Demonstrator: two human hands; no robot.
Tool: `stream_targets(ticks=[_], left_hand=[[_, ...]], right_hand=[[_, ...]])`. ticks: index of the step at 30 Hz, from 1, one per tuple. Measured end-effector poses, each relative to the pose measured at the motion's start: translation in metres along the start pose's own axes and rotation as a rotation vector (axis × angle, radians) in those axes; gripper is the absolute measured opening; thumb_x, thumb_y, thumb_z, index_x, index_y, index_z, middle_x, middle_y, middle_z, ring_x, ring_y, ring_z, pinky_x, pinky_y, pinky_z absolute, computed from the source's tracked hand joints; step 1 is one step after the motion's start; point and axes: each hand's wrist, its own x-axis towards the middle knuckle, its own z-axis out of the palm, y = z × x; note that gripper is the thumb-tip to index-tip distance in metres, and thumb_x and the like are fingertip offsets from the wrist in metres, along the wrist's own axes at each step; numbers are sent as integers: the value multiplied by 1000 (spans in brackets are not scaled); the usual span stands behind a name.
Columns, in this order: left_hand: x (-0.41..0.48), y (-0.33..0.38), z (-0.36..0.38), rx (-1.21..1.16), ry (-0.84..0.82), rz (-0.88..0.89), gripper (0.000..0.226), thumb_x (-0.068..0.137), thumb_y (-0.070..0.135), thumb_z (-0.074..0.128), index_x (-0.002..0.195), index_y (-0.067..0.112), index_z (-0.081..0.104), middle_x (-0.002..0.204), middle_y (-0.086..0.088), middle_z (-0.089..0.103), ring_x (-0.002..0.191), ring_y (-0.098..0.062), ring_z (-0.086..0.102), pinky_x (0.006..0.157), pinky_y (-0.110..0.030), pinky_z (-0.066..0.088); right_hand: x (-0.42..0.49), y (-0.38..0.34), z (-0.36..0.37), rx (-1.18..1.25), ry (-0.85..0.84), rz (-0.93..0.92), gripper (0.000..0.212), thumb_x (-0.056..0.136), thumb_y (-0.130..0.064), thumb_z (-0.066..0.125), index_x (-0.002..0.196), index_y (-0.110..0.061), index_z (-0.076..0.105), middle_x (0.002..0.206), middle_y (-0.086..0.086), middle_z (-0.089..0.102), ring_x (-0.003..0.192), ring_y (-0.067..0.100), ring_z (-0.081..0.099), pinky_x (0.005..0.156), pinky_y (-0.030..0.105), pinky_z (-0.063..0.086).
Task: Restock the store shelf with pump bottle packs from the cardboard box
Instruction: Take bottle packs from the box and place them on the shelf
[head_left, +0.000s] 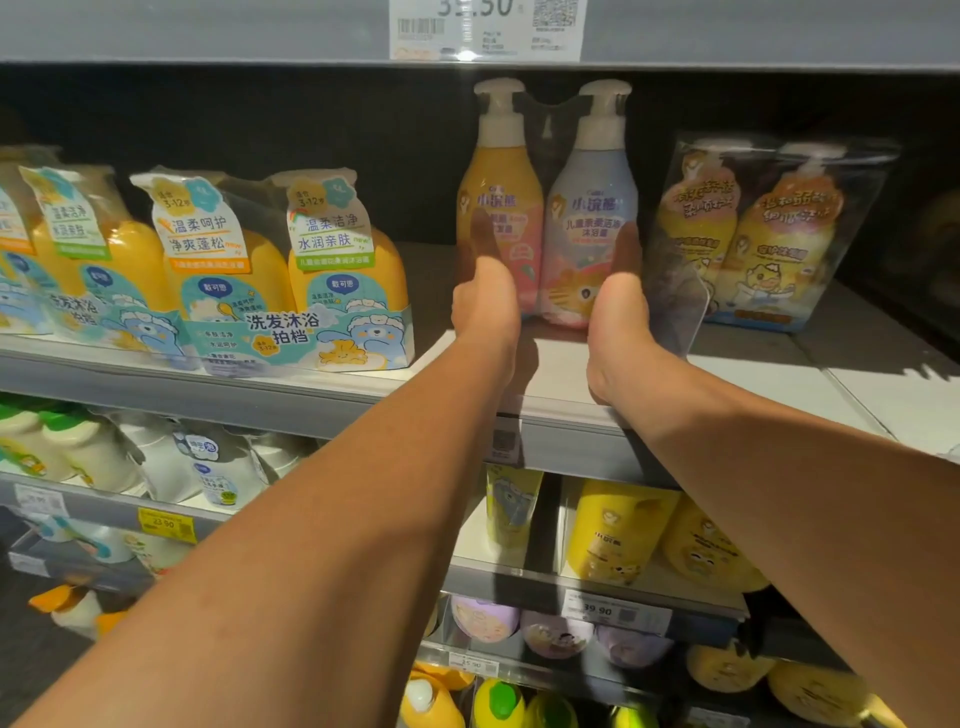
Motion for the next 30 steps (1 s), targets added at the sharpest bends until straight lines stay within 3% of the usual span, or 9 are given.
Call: stream_targets(ticks=[3,5,7,11,15,20,24,26,30], left_hand=[[3,-1,2,1,1,-10,53,100,43,30,135,9,50,127,-10,59,110,-28,57,98,-36,46],[6,1,2,3,-4,-26,52,101,43,30,137,9,48,128,-9,57,103,-23,53,94,-33,43],[3,5,0,-7,-23,-40,54,101,43,29,138,9,47,128,-10,56,104,-24,52,91,-33,42],[-5,9,-6,-34,-70,-19,58,98,50,25,137,14,48,131,-10,57,118,-27,54,99,-37,44],[-22,9,-21,93,-72,48,83,75,65,21,135,17,50,131,-9,58,116,-28,55,103,-42,42],[-55,14,-60,609,-122,311,59,97,49,40,141,10,44,143,-12,49,129,-31,47,107,-38,38],[-88,12,-93,977,-208,406,56,97,42,45,143,9,43,144,-13,49,131,-32,45,101,-35,39],[-103,10,-109,1094,-240,440,57,96,41,47,144,10,41,144,-15,49,132,-33,45,103,-37,39],[-131,0,-135,1199,-266,451,56,95,40,49,142,11,45,143,-16,49,131,-33,45,104,-38,39]], right_hand=[[1,-2,-4,-2,6,-10,38,102,-42,39,131,-22,51,115,-5,54,100,13,51,92,32,43],[-1,-7,-7,24,67,-24,14,100,-39,46,101,-28,55,92,-4,51,89,13,49,91,33,44],[-2,-9,-6,38,60,-34,17,99,-41,47,87,-29,49,83,-2,50,74,11,49,82,30,43],[2,-10,-3,-39,-10,16,43,103,-38,36,134,-12,49,116,4,55,90,14,50,79,28,40],[-15,-18,-8,-132,-48,88,50,102,-43,34,138,-11,45,122,5,54,108,21,53,91,29,42],[-62,-20,-27,-666,-151,-141,56,100,-44,33,137,-5,49,134,17,55,121,35,52,105,43,41],[-106,-25,-40,-1038,-279,-227,49,104,-33,25,128,0,52,135,26,51,122,40,49,96,38,40],[-127,-22,-45,-1220,-312,-267,52,104,-36,21,123,-2,56,136,24,52,122,37,48,89,35,36],[-163,-9,-60,-1409,-334,-300,56,101,-47,30,131,-5,55,142,17,50,129,34,45,100,34,37]])
